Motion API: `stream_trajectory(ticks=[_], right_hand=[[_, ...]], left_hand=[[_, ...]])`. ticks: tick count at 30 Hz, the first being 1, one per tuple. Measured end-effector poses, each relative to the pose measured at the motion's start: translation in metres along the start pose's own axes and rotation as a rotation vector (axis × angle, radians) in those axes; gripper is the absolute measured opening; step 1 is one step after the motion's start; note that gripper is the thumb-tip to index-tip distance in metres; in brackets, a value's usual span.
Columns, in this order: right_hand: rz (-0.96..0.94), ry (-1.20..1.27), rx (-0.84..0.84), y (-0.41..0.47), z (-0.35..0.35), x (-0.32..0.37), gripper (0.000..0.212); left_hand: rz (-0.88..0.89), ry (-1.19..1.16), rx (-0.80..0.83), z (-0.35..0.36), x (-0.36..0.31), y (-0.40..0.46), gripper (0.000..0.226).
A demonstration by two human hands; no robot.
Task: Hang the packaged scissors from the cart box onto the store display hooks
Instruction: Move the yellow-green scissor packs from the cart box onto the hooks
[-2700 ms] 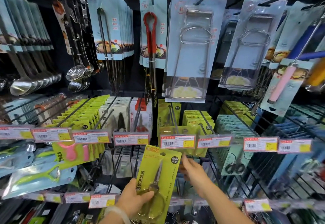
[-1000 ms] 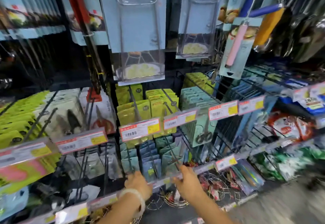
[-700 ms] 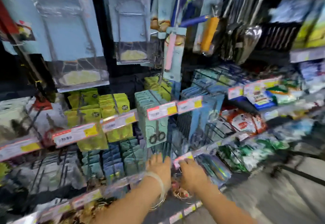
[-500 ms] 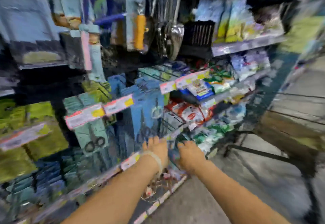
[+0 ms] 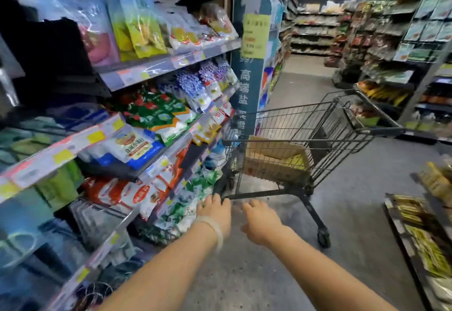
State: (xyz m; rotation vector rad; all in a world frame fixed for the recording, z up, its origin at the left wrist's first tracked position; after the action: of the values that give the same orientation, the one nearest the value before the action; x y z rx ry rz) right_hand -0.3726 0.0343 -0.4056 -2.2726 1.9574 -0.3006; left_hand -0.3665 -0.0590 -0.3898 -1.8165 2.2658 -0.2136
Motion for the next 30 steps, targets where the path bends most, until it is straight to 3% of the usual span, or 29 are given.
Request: stream_trajectory(ticks=[11,16,21,26,30], right_hand=[[0.188,0.058,-0.008,0.217,-0.076,-0.121,0.042],[0.268,0.111,0.049,0.283,-0.077,-0.184,0.04],[0.321,0.168,0.005,0.369,-0.097,-0.263,0.042],[0.302,0.2,-0.01,0.477,-0.113,-0.344,0.045],[0.328,0.218,0.142,0.54,-0.081,-0.41,0.046]], left_hand=[[0.168,0.059,0.045,-0.075,-0.033,0.264,0.061],[0.222,0.077,0.087,-0.082,-0.059,0.365,0.059],[0.281,0.045,0.083,-0.087,-0.099,0.456,0.062],[0.214,-0.01,0.097,-0.093,-0.124,0.569,0.058],[0.108,-0.026,0.21,-0.077,-0.134,0.649,0.058]])
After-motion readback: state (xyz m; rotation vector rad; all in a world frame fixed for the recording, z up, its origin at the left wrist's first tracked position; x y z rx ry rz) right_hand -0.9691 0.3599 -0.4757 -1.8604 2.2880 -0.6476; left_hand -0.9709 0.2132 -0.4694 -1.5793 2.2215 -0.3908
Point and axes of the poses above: each hand's wrist, its own y-axis towards the middle knuckle, its own z-axis out of the palm, x = y × z, the point moved 9 cm from there along y, towards the middle knuckle, and after that the axes turned 5 degrees about z, right-handed, at the moved point
